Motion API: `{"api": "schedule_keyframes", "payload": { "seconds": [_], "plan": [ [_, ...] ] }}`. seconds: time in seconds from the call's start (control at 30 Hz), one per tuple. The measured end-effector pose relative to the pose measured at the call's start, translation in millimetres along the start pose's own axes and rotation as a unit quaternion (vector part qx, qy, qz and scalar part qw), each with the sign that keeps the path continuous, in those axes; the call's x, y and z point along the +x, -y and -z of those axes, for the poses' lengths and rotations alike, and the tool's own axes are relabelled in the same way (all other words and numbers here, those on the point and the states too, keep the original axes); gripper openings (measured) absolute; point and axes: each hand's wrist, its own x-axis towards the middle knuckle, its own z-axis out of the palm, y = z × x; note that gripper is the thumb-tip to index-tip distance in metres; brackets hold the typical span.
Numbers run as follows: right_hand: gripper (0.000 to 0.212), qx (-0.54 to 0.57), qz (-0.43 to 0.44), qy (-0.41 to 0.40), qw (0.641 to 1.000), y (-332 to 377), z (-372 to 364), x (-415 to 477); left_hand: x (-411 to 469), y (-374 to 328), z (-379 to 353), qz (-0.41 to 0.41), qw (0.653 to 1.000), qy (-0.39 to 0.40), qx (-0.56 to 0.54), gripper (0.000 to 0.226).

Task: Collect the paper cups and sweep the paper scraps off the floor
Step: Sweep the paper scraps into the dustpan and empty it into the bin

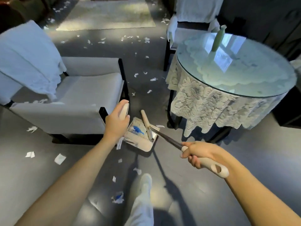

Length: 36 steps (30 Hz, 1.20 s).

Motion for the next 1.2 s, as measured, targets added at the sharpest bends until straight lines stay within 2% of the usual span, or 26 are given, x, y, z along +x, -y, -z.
{"api": "schedule_keyframes", "payload": {
  "seconds": [0.1, 0.2, 0.47, 0.57, 0.67, 0.87, 1.03, 1.2],
  "plan": [
    [0.047, 0.053, 0.034, -0.023, 0.998, 70.5, 28.4, 21.7, 93.1, -21.6, -12.6, -0.036, 0.999, -0.004, -0.022, 0.057],
    [0.048, 0.083, 0.07, -0.038, 0.993, 150.4, 50.3, 36.8, 185.9, -41.0, -22.0, -0.058, 0.998, 0.003, -0.016, 0.052],
    [0.072, 0.066, 0.16, -0.071, 0.982, 335.1, 105.1, 106.4, 404.6, -105.6, -46.5, -0.149, 0.988, -0.041, 0.0, 0.048],
    [0.064, 0.043, 0.178, -0.081, 0.98, 403.0, 130.1, 142.8, 487.2, -117.5, -61.7, -0.17, 0.984, -0.052, 0.004, 0.048],
    [0.041, 0.017, 0.189, -0.065, 0.98, 474.8, 160.6, 176.7, 568.5, -121.9, -76.6, -0.19, 0.979, -0.069, 0.011, 0.049],
    [0.03, -0.061, 0.214, -0.073, 0.972, 626.4, 216.3, 226.2, 729.1, -136.0, -94.2, -0.184, 0.979, -0.089, 0.018, 0.05],
    [0.023, -0.179, 0.25, -0.113, 0.945, 757.7, 250.8, 288.7, 865.4, -134.1, -104.5, -0.211, 0.971, -0.106, 0.02, 0.053],
    [0.011, -0.179, 0.269, -0.1, 0.941, 912.0, 280.2, 386.7, 1038.0, -110.2, -111.3, -0.243, 0.962, -0.116, 0.038, 0.047]
  ]
}}
